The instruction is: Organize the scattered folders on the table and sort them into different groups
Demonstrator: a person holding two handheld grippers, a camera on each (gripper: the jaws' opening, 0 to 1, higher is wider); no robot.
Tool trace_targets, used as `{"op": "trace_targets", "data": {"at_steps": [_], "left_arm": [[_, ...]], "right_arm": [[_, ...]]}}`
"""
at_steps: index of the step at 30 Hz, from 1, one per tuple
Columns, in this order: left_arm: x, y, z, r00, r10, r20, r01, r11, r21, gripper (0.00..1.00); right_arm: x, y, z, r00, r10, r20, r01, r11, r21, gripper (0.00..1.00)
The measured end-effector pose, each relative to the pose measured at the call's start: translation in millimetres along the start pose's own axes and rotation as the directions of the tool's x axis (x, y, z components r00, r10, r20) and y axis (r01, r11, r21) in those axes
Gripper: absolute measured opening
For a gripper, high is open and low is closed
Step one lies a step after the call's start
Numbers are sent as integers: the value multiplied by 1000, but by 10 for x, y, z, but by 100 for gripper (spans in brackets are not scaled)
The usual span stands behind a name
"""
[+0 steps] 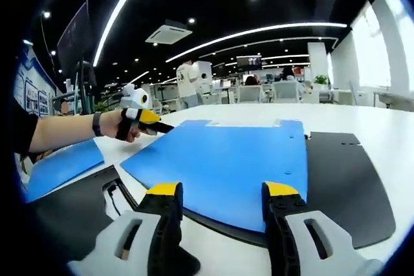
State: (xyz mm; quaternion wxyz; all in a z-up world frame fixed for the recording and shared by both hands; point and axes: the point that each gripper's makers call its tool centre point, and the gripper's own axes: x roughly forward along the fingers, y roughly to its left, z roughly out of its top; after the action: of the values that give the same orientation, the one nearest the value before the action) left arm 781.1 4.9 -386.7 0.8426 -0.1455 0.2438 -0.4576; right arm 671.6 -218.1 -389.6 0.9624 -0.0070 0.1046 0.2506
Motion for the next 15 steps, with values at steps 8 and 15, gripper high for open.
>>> {"op": "trace_targets", "data": {"at_steps": [8,15], "left_arm": [[18,55,-55,1000,21,-22,-19,994,104,85],[31,59,-53,1000,17,0,-17,995,97,83]], "right_arm": [[32,-172,-159,993,-91,-68,86,994,-70,47],[-1,-332,-226,991,-108,-81,118,986,121,52]]}}
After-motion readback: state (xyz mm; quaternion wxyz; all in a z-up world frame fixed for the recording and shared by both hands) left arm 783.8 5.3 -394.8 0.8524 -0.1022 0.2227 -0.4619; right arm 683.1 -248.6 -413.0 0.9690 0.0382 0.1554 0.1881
